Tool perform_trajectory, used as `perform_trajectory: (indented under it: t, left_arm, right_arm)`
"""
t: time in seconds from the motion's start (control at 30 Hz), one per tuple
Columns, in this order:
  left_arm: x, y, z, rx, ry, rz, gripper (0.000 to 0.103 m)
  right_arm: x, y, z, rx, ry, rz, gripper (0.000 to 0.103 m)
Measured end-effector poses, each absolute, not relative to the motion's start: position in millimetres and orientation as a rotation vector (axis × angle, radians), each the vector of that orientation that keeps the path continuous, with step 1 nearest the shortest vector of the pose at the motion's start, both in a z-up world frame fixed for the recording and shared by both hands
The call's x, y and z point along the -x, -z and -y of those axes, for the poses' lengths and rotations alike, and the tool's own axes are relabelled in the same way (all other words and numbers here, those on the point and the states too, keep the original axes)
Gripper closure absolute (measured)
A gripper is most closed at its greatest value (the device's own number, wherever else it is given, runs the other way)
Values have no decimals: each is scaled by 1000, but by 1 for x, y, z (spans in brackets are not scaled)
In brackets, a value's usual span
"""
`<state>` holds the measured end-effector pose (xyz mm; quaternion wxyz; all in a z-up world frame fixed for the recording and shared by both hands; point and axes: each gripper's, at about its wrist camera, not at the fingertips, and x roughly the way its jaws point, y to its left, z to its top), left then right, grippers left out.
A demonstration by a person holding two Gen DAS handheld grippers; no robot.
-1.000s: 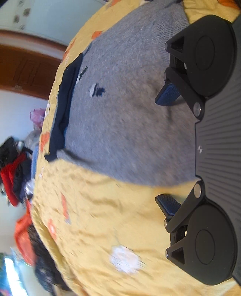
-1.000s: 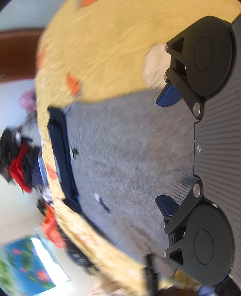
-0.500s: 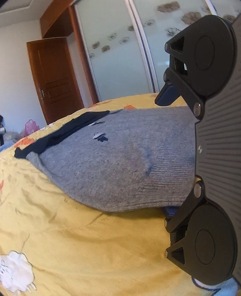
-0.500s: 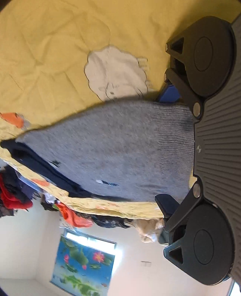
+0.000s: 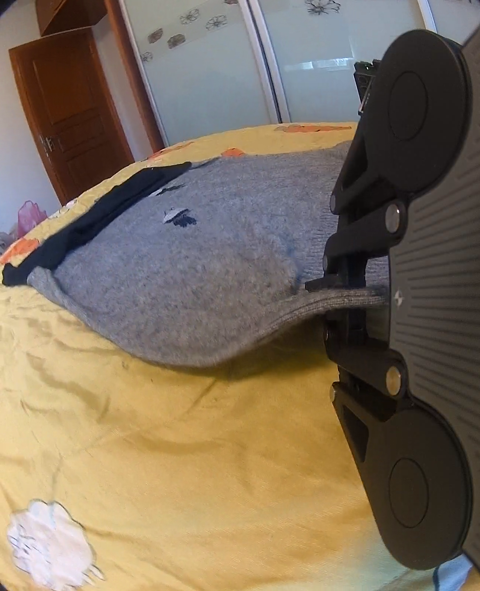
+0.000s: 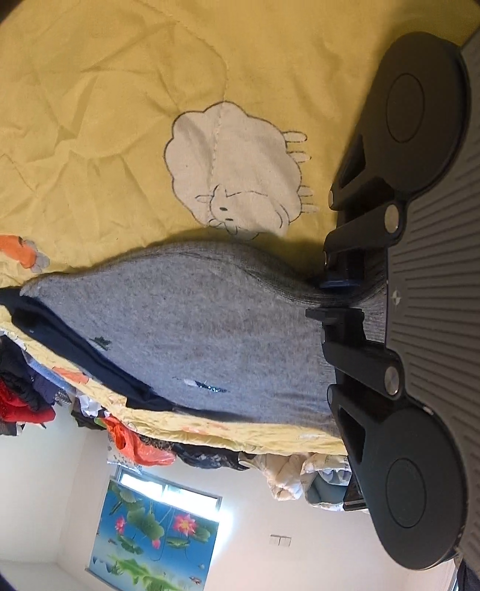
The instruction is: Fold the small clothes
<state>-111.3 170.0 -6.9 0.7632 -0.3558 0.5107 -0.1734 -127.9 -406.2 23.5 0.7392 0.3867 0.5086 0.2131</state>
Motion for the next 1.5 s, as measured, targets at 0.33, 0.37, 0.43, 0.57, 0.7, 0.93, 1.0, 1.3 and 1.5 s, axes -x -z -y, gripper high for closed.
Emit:
perform_trajectory:
  t: [0.33, 0.37, 0.43, 0.57, 0.7, 0.93, 1.0, 1.3, 1.5]
  left_arm:
    - [68, -64, -168, 746, 508, -916, 97]
    - [59, -71, -167, 744, 517, -899, 97]
    - [36, -81, -165, 737, 527, -867, 97]
    - [-15, -96, -162, 725, 538, -790, 97]
    - [-76, -104, -160, 728, 516, -746, 97]
    - [-184, -99, -153, 719, 466, -718, 98]
    - [-210, -93, -152, 705, 435, -717, 98]
    - [-274, -55, -151, 720, 364, -790, 98]
    - [-266, -49, -157, 714, 373, -789, 98]
  right_arm:
    - [85, -79, 403, -883, -625, -925, 85]
    - [76, -84, 404, -889, -635, -906, 85]
    - [51, -94, 405, -901, -652, -863, 85]
    - [-5, -111, 408, -918, -660, -775, 85]
    - [-70, -114, 419, -988, -642, -699, 85]
    - [-187, -82, 444, -1081, -548, -677, 85]
    - [-215, -68, 448, -1103, -511, -684, 85]
    - [-275, -46, 441, -862, -392, -738, 74]
    - [-243, -57, 433, -858, -508, -840, 33]
